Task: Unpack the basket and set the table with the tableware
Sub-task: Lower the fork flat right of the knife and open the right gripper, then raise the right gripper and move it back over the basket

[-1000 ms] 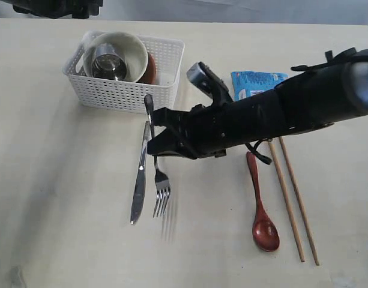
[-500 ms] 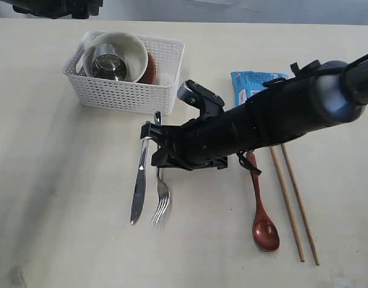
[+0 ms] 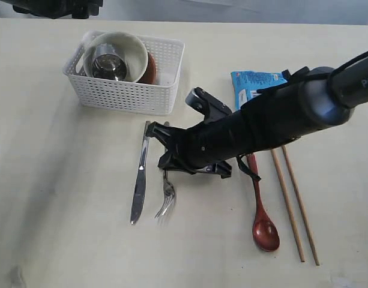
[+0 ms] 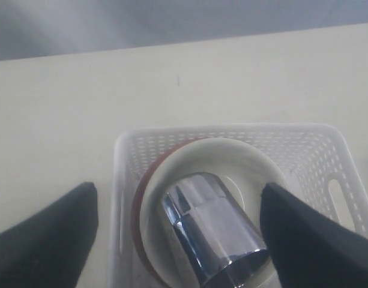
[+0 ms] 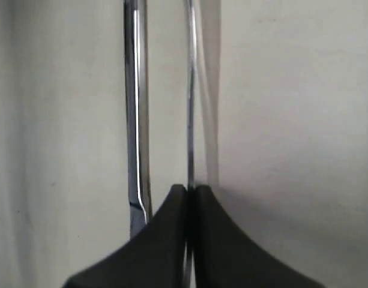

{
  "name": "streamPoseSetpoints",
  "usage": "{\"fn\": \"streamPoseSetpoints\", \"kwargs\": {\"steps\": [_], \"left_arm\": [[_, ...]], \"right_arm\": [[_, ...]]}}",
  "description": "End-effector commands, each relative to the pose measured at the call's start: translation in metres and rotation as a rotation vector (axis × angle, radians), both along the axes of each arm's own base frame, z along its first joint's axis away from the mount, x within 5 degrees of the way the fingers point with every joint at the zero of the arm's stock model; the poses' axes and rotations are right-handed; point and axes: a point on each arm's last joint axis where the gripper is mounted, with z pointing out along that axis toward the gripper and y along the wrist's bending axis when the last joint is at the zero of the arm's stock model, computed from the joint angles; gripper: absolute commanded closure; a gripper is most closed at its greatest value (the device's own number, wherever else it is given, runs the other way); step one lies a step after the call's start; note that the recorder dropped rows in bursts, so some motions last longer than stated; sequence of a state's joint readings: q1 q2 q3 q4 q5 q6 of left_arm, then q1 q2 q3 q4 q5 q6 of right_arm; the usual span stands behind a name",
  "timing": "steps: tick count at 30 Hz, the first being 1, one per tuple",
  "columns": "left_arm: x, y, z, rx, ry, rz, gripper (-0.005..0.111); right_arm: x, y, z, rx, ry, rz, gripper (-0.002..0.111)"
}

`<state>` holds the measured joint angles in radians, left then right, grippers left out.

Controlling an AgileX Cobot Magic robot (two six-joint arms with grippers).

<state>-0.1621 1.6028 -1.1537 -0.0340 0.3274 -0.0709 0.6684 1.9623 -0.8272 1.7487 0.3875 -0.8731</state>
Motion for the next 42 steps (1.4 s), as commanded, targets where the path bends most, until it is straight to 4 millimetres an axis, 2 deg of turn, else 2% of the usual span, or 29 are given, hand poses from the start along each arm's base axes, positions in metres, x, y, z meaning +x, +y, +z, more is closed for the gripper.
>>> {"fn": "streamPoseSetpoints", "kwargs": {"steps": [1, 17, 19, 22, 24, 31, 34, 38, 40, 41, 42], "left_arm": [[-0.001, 0.001, 0.003, 0.003, -0.018, -0.002, 0.036], [-0.002, 0.001, 0.002, 0.004, -0.011, -0.002, 0.036], [-0.002, 0.001, 0.002, 0.004, -0.011, -0.002, 0.036], [-0.002, 0.001, 0.002, 0.004, -0.011, -0.002, 0.036], [-0.002, 0.001, 0.002, 0.004, -0.011, -0.002, 0.036], [-0.002, 0.001, 0.002, 0.004, -0.011, -0.002, 0.036], [-0.002, 0.001, 0.002, 0.005, -0.009, -0.002, 0.036], [-0.003, 0.001, 0.001, 0.015, 0.006, -0.009, 0.036], [-0.003, 0.001, 0.000, 0.025, 0.012, -0.017, 0.036], [-0.004, 0.001, 0.000, 0.026, 0.018, -0.017, 0.036], [-0.004, 0.001, 0.000, 0.026, 0.018, -0.017, 0.036]], "right_arm": [[0.001, -0.003, -0.003, -0.018, 0.022, -0.047, 0.109], [0.002, -0.003, -0.003, -0.032, 0.003, -0.035, 0.107], [0.001, -0.003, -0.003, -0.028, 0.005, -0.033, 0.098], [0.001, -0.003, -0.003, -0.028, 0.005, -0.033, 0.074], [0.001, -0.003, -0.003, -0.028, 0.005, -0.033, 0.063], [0.003, -0.004, -0.001, -0.045, -0.038, -0.003, 0.060], [0.004, -0.005, 0.009, -0.045, -0.080, -0.004, 0.060], [0.010, -0.013, 0.045, -0.098, -0.257, 0.015, 0.060], [0.016, -0.024, 0.067, -0.127, -0.361, -0.004, 0.060], [0.022, -0.036, 0.083, -0.139, -0.430, -0.026, 0.060], [0.026, -0.044, 0.091, -0.156, -0.470, -0.034, 0.060]]}}
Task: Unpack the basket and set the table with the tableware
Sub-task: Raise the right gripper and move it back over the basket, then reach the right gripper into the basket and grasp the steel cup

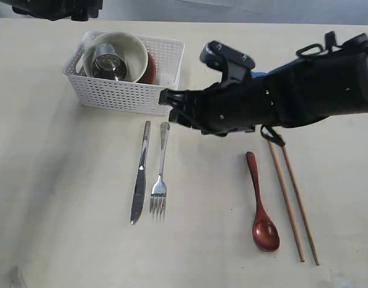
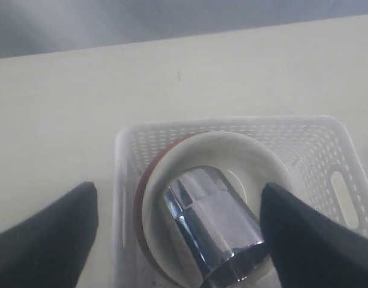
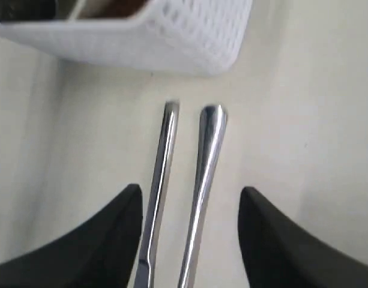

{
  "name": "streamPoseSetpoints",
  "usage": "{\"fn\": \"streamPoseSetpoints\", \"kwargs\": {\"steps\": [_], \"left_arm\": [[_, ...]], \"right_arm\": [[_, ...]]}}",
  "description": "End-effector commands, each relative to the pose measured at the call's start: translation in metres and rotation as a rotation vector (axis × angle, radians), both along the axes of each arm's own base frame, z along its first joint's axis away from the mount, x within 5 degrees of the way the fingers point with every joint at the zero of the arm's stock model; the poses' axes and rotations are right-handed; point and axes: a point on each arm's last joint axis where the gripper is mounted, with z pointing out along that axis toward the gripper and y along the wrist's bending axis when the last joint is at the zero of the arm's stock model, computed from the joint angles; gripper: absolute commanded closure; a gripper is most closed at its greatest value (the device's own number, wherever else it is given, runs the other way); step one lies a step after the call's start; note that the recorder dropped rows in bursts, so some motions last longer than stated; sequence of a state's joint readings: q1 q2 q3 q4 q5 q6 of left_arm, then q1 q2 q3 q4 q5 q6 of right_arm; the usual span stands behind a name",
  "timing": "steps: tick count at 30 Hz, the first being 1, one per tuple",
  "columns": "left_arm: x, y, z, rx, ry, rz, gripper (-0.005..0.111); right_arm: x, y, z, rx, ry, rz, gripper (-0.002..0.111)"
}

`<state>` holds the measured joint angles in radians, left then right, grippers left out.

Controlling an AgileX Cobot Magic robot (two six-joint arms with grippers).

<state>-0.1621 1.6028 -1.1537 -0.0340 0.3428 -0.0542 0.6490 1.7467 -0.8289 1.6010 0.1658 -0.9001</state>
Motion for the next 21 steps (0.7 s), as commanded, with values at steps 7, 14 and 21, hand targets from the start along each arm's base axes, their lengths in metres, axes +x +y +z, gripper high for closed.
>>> {"fn": "streamPoseSetpoints", "kwargs": {"steps": [7, 14, 21], "left_arm": [[-0.004, 0.002, 0.000, 0.052, 0.017, -0.026, 0.036], [-0.004, 0.005, -0.001, 0.121, 0.020, -0.051, 0.036], [-0.002, 0.007, 0.001, 0.178, -0.017, -0.065, 0.036]], "right_arm": [[0.049, -0.098, 0.075, -0.235, -0.424, -0.046, 0.060], [0.083, -0.058, 0.100, -0.117, -0.503, 0.329, 0.060], [0.099, 0.008, 0.067, -0.201, -0.614, 0.639, 0.060]]}}
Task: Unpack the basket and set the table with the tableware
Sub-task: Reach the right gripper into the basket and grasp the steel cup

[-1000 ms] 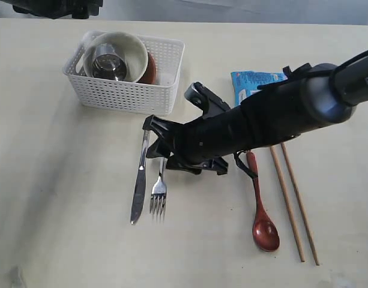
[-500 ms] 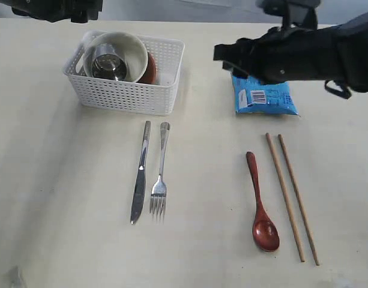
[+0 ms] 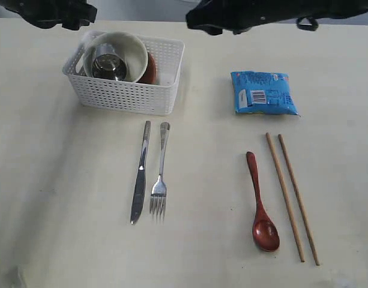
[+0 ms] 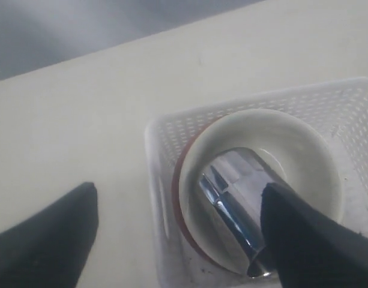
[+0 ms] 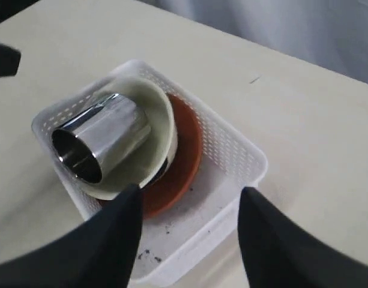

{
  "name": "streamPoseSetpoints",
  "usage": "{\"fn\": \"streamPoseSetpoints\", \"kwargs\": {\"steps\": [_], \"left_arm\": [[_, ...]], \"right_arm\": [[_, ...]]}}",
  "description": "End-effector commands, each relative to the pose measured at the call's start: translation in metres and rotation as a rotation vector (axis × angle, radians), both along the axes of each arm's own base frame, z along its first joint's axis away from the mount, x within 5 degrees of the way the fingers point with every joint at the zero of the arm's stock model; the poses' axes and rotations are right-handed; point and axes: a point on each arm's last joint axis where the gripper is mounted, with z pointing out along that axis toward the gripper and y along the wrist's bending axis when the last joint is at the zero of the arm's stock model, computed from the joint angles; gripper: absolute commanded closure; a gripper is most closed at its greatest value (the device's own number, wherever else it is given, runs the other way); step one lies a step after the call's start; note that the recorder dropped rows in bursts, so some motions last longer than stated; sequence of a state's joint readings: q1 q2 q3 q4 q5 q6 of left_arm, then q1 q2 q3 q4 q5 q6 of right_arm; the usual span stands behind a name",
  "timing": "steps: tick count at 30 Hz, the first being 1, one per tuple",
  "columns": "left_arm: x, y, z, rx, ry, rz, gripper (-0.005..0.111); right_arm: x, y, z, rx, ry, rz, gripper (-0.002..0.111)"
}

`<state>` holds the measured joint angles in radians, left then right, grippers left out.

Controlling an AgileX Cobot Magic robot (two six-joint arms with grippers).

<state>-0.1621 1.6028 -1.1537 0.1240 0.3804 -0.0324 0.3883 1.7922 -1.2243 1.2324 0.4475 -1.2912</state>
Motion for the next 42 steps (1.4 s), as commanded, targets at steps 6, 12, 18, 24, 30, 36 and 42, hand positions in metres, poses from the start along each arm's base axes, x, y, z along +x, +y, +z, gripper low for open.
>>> {"fn": "streamPoseSetpoints", "kwargs": {"steps": [6, 12, 18, 24, 30, 36, 42], "left_arm": [[0.000, 0.002, 0.004, 0.021, -0.037, -0.002, 0.036], [0.001, 0.030, 0.002, 0.007, -0.002, 0.114, 0.036], [0.000, 0.064, 0.000, -0.058, 0.015, 0.269, 0.036], [0.001, 0.065, 0.001, -0.061, 0.007, 0.271, 0.036], [0.001, 0.065, 0.001, -0.061, 0.007, 0.271, 0.036], [0.001, 0.065, 0.001, -0.064, 0.002, 0.272, 0.036], [0.001, 0.065, 0.001, -0.064, 0.000, 0.272, 0.036]], "right_arm": [[0.004, 0.088, -0.055, -0.303, -0.250, 0.239, 0.060], [-0.002, 0.121, -0.073, -0.392, -0.356, 0.249, 0.060], [0.004, 0.134, -0.069, -0.384, -0.401, 0.232, 0.060], [0.012, 0.142, -0.076, -0.374, -0.399, 0.236, 0.060], [0.020, 0.148, -0.089, -0.379, -0.392, 0.233, 0.060], [0.021, 0.148, -0.091, -0.386, -0.399, 0.221, 0.061], [0.022, 0.147, -0.090, -0.394, -0.415, 0.193, 0.100]]}}
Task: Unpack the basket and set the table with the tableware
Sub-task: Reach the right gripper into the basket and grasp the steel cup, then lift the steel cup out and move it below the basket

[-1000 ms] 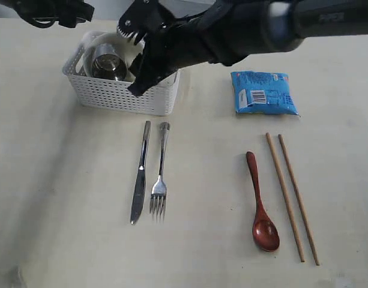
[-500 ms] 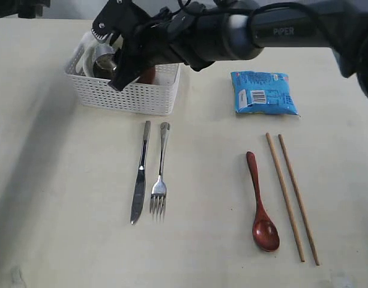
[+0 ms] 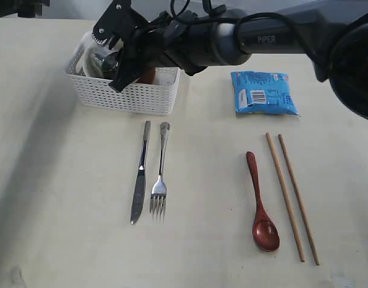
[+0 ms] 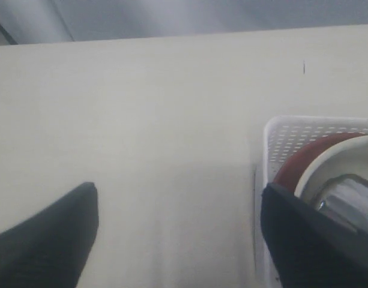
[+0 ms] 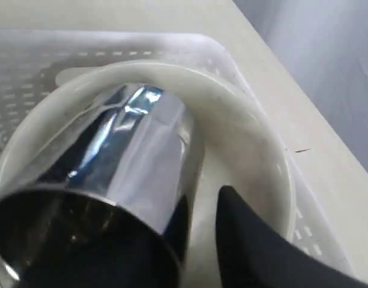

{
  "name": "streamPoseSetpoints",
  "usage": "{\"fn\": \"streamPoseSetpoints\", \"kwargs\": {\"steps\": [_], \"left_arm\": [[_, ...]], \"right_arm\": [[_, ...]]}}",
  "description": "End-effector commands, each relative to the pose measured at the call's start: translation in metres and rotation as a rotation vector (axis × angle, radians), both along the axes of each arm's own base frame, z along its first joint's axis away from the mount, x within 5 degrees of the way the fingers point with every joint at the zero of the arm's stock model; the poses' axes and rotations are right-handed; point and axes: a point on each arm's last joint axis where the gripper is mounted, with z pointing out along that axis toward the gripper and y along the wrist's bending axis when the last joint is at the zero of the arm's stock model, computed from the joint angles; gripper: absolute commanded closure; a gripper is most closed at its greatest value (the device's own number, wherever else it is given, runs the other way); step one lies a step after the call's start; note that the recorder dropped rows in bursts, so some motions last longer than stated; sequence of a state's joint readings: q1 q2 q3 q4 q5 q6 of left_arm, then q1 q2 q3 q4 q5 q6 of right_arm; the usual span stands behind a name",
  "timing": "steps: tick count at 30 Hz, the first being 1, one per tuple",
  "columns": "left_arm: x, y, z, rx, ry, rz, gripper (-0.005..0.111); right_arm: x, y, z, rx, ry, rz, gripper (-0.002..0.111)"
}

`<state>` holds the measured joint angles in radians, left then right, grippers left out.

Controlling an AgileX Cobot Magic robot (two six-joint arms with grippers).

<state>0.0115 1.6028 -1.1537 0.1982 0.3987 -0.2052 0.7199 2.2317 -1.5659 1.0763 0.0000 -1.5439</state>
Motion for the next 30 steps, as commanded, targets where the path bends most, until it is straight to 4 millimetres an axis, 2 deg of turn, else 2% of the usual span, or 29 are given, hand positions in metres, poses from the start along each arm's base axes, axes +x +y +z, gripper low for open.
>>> {"fn": "streamPoseSetpoints", "kwargs": {"steps": [1, 3, 5, 7, 10, 11, 13, 14, 17, 22, 26, 30], "left_arm": [[-0.002, 0.001, 0.002, -0.007, -0.013, 0.005, 0.036], [-0.002, 0.001, 0.002, -0.007, -0.013, 0.005, 0.036], [-0.002, 0.001, 0.002, -0.014, -0.013, 0.011, 0.036], [-0.002, 0.001, 0.002, -0.014, -0.013, 0.011, 0.036], [-0.002, 0.001, 0.002, -0.012, -0.009, 0.011, 0.036], [-0.002, 0.001, 0.002, -0.012, -0.007, 0.011, 0.036], [-0.002, 0.001, 0.002, -0.012, -0.003, 0.012, 0.036], [-0.002, 0.001, 0.002, -0.012, -0.003, 0.012, 0.036], [-0.002, 0.001, 0.002, -0.012, -0.003, 0.012, 0.036], [-0.002, 0.000, 0.002, -0.018, -0.003, 0.014, 0.036], [-0.002, 0.000, 0.002, -0.018, -0.003, 0.014, 0.036], [-0.003, 0.001, 0.001, -0.015, 0.006, 0.014, 0.036]], "right_arm": [[0.000, 0.002, 0.000, -0.005, -0.013, 0.001, 0.105], [0.000, 0.002, 0.000, -0.005, -0.013, 0.003, 0.109], [-0.005, 0.006, 0.014, 0.014, -0.027, 0.020, 0.109], [-0.013, 0.007, 0.040, 0.051, -0.038, 0.059, 0.109], [-0.026, 0.001, 0.093, 0.136, -0.053, 0.120, 0.109], [-0.029, -0.006, 0.113, 0.186, -0.041, 0.113, 0.109], [-0.033, -0.023, 0.138, 0.206, 0.002, 0.144, 0.109], [-0.033, -0.031, 0.144, 0.206, 0.026, 0.141, 0.109], [-0.033, -0.057, 0.152, 0.105, 0.093, 0.123, 0.109], [-0.042, -0.085, 0.144, -0.141, 0.264, 0.069, 0.109], [-0.059, -0.082, 0.133, -0.258, 0.390, 0.128, 0.109], [-0.076, -0.066, 0.120, -0.387, 0.434, 0.206, 0.109]]}}
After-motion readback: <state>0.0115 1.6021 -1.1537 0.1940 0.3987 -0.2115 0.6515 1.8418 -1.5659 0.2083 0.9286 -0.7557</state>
